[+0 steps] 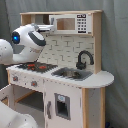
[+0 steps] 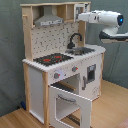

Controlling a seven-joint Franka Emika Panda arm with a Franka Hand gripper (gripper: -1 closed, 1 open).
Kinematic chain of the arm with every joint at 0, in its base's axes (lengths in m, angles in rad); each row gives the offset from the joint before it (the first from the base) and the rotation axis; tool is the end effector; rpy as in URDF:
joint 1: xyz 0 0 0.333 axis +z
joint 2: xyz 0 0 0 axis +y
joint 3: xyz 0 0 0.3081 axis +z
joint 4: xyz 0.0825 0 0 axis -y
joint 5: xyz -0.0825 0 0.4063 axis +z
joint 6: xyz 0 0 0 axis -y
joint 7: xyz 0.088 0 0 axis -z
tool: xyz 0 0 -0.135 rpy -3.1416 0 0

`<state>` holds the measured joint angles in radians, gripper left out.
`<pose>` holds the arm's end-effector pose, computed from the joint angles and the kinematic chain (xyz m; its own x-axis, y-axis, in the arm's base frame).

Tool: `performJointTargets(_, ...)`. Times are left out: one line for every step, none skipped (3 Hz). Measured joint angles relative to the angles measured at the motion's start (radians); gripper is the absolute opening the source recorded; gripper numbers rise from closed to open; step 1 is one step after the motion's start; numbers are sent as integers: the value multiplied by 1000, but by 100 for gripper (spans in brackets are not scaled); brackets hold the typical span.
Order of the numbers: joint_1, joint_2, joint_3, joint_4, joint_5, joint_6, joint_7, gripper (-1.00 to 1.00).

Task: Play with the kitchen

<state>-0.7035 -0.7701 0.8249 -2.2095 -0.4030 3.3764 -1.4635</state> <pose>0.4381 0.2577 0.7077 -0.0126 0.6728 -0.7397 -0.1470 0.7305 0.6669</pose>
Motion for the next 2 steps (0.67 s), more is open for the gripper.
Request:
performJointTargets(-2,-53,-83,21,2,0,-4,100)
performJointTargets(-29,-117,-68,65,15,-6,59,100)
